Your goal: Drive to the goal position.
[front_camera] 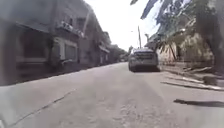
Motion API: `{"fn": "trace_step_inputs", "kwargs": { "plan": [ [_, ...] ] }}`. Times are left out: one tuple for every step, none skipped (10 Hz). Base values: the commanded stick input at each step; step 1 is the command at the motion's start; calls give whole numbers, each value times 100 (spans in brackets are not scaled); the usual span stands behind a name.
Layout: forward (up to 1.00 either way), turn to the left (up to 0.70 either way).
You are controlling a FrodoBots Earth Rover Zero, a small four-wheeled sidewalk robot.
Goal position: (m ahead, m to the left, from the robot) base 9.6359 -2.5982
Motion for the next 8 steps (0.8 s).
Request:
{"fn": "trace_step_inputs", "kwargs": {
  "plan": [
    [85, 3],
    [85, 3],
    [85, 3],
    [85, 3],
    [85, 3],
    [85, 3],
    [85, 2],
    [85, 1]
  ]
}}
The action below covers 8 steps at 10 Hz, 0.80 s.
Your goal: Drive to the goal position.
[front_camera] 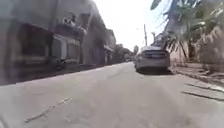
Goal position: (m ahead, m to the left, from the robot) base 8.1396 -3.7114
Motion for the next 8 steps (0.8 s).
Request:
{"fn": "trace_step_inputs", "kwargs": {
  "plan": [
    [85, 1],
    [85, 0],
    [85, 0],
    [85, 0],
    [85, 0],
    [85, 0],
    [85, 0],
    [85, -3]
  ]
}}
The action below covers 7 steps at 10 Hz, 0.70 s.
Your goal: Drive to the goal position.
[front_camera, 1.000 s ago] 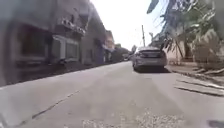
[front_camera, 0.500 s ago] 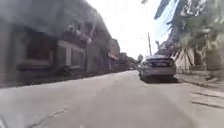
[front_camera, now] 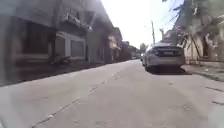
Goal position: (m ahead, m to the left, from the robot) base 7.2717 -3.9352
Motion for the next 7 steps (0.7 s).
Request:
{"fn": "trace_step_inputs", "kwargs": {
  "plan": [
    [85, -7],
    [85, -10],
    [85, -14],
    [85, -18],
    [85, -23],
    [85, -28],
    [85, -33]
  ]
}}
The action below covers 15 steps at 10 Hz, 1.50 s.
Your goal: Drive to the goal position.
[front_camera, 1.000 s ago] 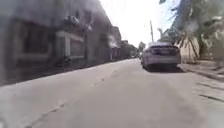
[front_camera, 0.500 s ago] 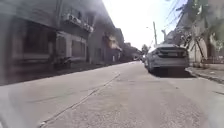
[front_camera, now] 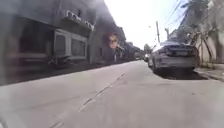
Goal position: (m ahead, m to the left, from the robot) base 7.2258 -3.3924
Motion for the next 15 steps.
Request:
{"fn": "trace_step_inputs", "kwargs": {
  "plan": [
    [85, -30],
    [84, -32],
    [84, -33],
    [83, -33],
    [82, -33],
    [84, -27],
    [85, -28],
    [85, -32],
    [85, -28],
    [85, -23],
    [85, -9],
    [85, 0],
    [85, 0],
    [85, 0],
    [85, 0]
  ]
}}
